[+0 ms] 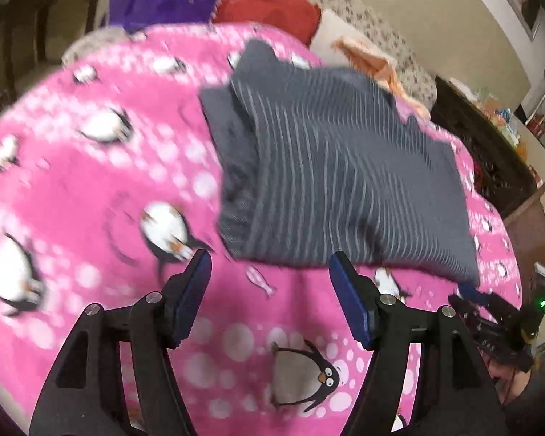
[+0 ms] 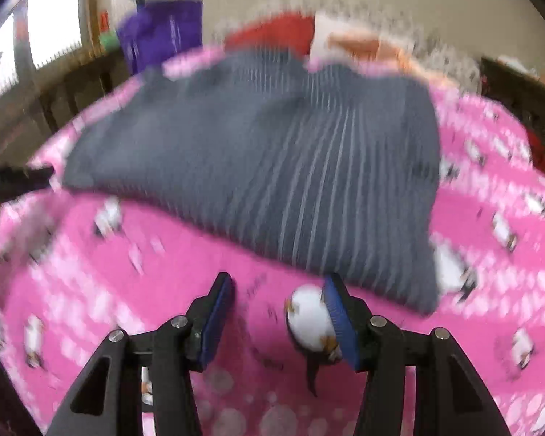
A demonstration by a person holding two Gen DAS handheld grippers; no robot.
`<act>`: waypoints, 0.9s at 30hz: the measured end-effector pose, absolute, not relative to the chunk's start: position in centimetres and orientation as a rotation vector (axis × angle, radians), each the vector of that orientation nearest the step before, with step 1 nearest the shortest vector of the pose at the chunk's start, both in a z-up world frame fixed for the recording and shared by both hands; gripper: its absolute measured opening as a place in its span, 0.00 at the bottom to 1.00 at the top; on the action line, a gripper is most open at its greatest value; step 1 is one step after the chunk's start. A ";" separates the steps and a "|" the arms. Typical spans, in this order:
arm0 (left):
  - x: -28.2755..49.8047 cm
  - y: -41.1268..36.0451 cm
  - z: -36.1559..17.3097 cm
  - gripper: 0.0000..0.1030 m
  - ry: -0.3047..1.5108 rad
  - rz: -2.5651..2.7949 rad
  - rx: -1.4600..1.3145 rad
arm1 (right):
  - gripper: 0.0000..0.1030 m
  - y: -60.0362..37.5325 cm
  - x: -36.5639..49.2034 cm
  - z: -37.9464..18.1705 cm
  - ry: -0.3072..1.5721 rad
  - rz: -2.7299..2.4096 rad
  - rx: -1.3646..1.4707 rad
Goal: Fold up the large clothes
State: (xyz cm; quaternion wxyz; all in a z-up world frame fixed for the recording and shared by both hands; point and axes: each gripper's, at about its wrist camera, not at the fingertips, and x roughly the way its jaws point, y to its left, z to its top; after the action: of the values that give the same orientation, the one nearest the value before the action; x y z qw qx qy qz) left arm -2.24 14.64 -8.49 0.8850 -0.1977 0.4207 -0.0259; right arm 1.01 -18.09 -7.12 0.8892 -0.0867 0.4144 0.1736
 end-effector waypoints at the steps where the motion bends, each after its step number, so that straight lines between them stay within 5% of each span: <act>1: -1.9 14.5 -8.9 0.65 0.887 -0.075 -0.435 | 0.74 -18.3 1.4 -7.3 0.878 0.327 -0.181; 6: -0.1 17.2 -7.0 0.66 0.789 -0.010 -0.520 | 0.89 -20.5 2.8 -8.1 0.931 0.338 -0.050; 9: 2.6 19.4 -6.1 0.68 0.759 -0.008 -0.567 | 0.90 -20.3 2.8 -8.1 0.926 0.328 -0.070; 14: 9.2 20.2 -9.8 0.71 0.955 -0.146 -0.577 | 0.92 -20.3 2.7 -8.1 0.930 0.331 -0.060; 27: 11.9 20.7 -7.9 0.79 0.912 -0.418 -0.614 | 0.95 -20.3 3.1 -8.2 0.935 0.332 -0.055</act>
State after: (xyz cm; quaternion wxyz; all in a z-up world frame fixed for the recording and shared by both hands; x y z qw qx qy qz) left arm 11.95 20.65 -7.93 0.8318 -0.2897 0.4303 -0.1973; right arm 3.07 -20.26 -8.21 0.8791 -0.0263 0.4483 0.1594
